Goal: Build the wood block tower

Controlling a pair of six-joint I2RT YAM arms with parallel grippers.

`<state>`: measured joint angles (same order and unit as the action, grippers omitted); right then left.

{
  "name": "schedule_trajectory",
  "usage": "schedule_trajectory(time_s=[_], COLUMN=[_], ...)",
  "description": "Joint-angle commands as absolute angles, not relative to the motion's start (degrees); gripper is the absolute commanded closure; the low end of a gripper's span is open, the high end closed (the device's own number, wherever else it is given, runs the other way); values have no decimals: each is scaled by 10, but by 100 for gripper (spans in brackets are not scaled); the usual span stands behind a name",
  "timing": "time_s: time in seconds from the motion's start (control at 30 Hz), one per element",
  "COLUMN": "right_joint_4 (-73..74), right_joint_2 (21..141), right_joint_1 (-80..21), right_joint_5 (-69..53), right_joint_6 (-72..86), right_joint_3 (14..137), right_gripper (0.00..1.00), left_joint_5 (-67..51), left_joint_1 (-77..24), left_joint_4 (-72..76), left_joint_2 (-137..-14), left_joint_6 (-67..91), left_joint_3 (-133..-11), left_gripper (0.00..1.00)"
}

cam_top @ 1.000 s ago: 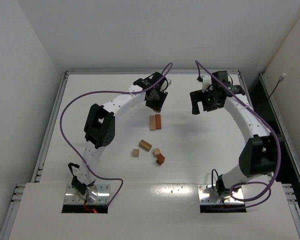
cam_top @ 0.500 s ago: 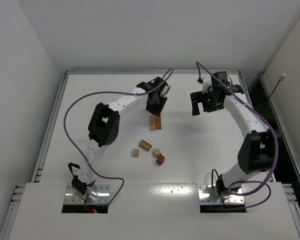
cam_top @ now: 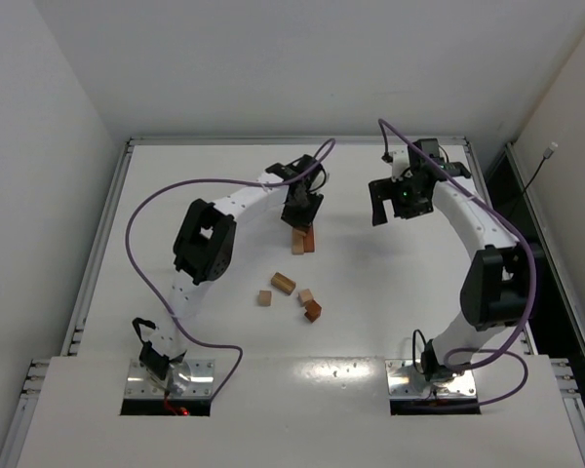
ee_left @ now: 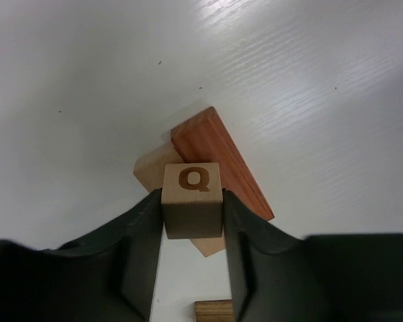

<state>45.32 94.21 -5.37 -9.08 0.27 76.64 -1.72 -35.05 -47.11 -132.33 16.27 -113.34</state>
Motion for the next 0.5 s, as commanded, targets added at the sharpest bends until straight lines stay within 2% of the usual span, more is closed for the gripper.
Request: schedule_trajectory(time_s=[0.0, 0.07, 0.1, 0.2, 0.37, 0.47], right_joint_4=[444, 444, 444, 444, 444, 444], right_joint_2=[951, 956, 956, 962, 962, 948], right_joint_1=[-51, -51, -51, -51, -57, -62], right_joint_5=[-100, -100, -100, -100, -95, -85], right_joint_6=[11, 11, 11, 11, 5, -7], right_joint_3=[799, 804, 804, 804, 809, 803], right_gripper=[4, 4, 4, 4, 4, 4], left_joint_5=[-29, -29, -29, -29, -34, -60], left_joint_1=[-343, -343, -343, -338, -337, -324], left_joint_4=[-469, -469, -469, -469, -444, -403], left_joint_2=[-1332, -1332, -1338, -1338, -1254, -1157], left_joint_6=[170, 170, 170, 170, 170, 182], left_joint_3=[-1138, -1138, -1138, -1147, -1180, -1141], left_gripper=[62, 37, 20, 0, 0, 0])
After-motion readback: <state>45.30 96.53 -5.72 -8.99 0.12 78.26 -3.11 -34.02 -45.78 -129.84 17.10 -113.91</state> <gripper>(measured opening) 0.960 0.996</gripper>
